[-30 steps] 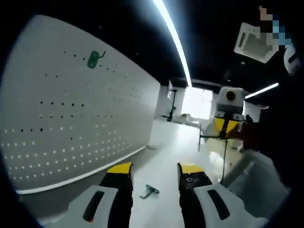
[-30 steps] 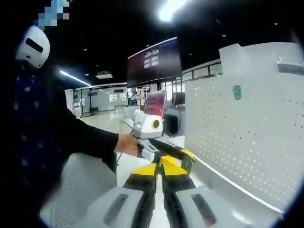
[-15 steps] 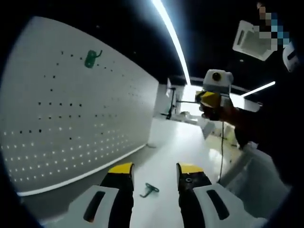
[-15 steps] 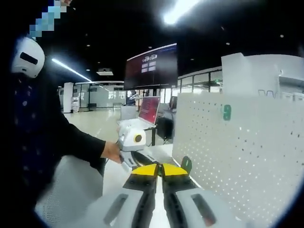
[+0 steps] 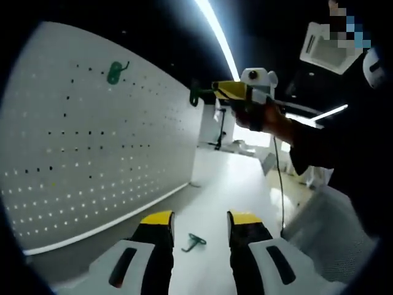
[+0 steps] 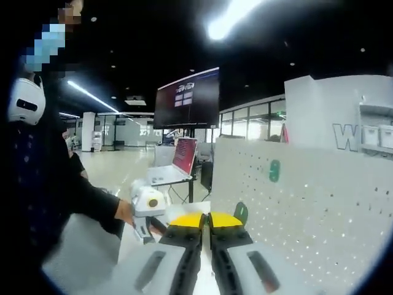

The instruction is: Insert the hook assembly into the mounting plate slot until the hook locks in place.

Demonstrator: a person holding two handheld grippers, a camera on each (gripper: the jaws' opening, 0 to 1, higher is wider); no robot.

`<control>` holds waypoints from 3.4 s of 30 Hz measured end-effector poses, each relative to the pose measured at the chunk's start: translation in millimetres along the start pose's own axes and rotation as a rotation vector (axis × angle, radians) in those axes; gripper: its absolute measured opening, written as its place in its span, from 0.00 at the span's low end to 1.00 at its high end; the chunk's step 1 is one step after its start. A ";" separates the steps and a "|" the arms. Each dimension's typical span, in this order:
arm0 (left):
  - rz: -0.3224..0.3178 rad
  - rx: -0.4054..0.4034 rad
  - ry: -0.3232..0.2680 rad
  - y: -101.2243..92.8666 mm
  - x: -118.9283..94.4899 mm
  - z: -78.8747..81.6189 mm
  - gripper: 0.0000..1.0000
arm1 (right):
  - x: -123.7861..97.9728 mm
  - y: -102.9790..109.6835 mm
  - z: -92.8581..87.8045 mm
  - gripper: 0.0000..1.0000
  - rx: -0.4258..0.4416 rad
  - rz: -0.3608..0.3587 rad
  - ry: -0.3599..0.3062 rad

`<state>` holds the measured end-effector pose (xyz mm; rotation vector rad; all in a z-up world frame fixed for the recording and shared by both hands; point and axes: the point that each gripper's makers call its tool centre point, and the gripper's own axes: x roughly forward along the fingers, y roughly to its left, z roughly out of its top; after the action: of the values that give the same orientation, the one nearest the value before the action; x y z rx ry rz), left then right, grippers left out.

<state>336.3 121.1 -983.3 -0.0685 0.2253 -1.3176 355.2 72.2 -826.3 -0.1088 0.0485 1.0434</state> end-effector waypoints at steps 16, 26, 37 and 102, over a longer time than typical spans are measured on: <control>-0.004 0.014 0.018 -1.0 0.8 -1.9 0.35 | 23.6 -42.0 25.5 0.01 -0.039 0.011 -0.013; -0.010 0.019 0.035 -2.8 2.0 -5.3 0.35 | 38.7 -70.3 32.8 0.01 -0.057 -0.012 -0.041; -0.010 0.018 0.037 -2.4 1.5 -5.9 0.34 | 46.4 -90.7 34.4 0.01 -0.059 -0.012 -0.034; -0.016 0.025 0.053 -4.5 2.2 -7.4 0.32 | 24.4 -103.0 -8.2 0.13 0.026 -0.077 0.027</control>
<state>331.1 118.4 -990.0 -0.0144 0.2545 -1.3391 456.6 40.8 -829.8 -0.1006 0.0821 0.9639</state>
